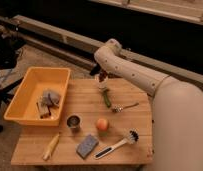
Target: Place grapes in paper cup
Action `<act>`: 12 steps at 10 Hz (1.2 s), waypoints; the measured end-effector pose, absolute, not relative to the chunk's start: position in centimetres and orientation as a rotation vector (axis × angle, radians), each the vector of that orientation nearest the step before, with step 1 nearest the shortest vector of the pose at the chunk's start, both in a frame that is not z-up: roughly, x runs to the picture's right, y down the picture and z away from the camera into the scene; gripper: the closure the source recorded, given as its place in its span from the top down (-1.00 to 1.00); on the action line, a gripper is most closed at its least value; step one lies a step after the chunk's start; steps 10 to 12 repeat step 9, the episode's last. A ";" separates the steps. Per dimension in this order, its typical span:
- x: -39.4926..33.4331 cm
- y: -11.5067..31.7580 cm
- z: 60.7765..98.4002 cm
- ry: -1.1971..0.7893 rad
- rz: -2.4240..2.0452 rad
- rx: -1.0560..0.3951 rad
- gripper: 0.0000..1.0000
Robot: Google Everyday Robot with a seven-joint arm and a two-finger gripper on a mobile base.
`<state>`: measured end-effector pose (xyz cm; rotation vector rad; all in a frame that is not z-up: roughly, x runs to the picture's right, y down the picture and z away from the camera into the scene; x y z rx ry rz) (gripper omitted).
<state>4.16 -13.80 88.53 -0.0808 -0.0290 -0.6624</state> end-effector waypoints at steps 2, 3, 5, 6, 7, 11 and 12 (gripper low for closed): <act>4.1 -13.8 88.5 -0.025 -0.656 -0.066 0.60; 3.8 -14.0 88.3 -0.024 -0.654 -0.053 0.60; 4.0 -14.5 87.7 -0.025 -0.641 -0.033 0.60; 4.4 -15.2 86.9 -0.029 -0.631 -0.021 0.60; 4.9 -16.2 85.5 -0.040 -0.622 -0.008 0.60; 5.4 -16.9 84.1 -0.063 -0.616 -0.014 0.60; 5.4 -16.9 84.1 -0.063 -0.616 -0.014 0.60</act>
